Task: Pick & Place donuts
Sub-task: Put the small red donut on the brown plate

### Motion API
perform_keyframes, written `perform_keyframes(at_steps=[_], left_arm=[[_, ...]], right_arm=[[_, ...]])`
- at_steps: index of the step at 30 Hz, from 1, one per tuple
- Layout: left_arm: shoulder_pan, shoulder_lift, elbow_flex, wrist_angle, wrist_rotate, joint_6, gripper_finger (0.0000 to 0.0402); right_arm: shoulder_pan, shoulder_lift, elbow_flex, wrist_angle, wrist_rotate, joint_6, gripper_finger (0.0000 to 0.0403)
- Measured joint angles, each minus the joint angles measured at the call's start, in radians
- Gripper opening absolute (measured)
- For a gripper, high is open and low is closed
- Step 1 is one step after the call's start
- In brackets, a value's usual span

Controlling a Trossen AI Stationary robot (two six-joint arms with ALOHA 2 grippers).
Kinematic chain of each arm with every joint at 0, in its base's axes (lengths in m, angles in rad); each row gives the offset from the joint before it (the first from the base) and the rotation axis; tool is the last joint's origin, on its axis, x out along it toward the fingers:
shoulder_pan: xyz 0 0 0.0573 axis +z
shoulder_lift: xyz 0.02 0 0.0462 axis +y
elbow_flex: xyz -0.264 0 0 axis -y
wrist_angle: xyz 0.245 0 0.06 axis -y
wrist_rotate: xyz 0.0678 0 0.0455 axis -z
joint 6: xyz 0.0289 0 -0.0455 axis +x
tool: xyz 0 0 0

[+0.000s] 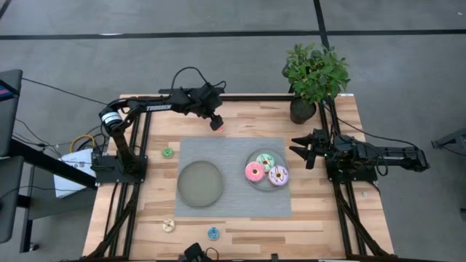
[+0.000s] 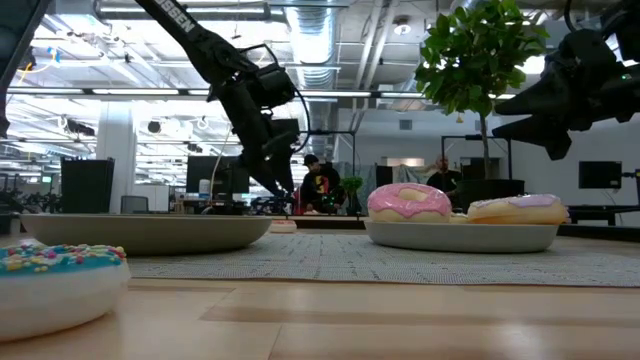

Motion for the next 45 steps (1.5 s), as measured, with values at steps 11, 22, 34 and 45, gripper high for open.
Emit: perform_keyframes(at_steps=[11,22,34,45], left_arm=[[-0.035,0.037,0.003,-0.063,-0.038,-0.038,0.0298],[-0.038,0.113,0.014,-0.074,-0.044,-0.061,0.0298],[-0.035,0.113,0.016,-0.04,-0.031,-0.134,0.0298],[-0.032,0.113,0.037,-0.056,-0.061,-0.125,0.0298]], right_arm=[[0.0,0.0,0.0,0.0,0.0,0.0,0.0209],[0.0,0.0,0.0,0.0,0.001,0.001,0.0209],[0.0,0.0,0.0,-0.01,0.001,-0.006,0.0209],[0.0,0.0,0.0,-0.011,0.001,-0.006,0.0209]])
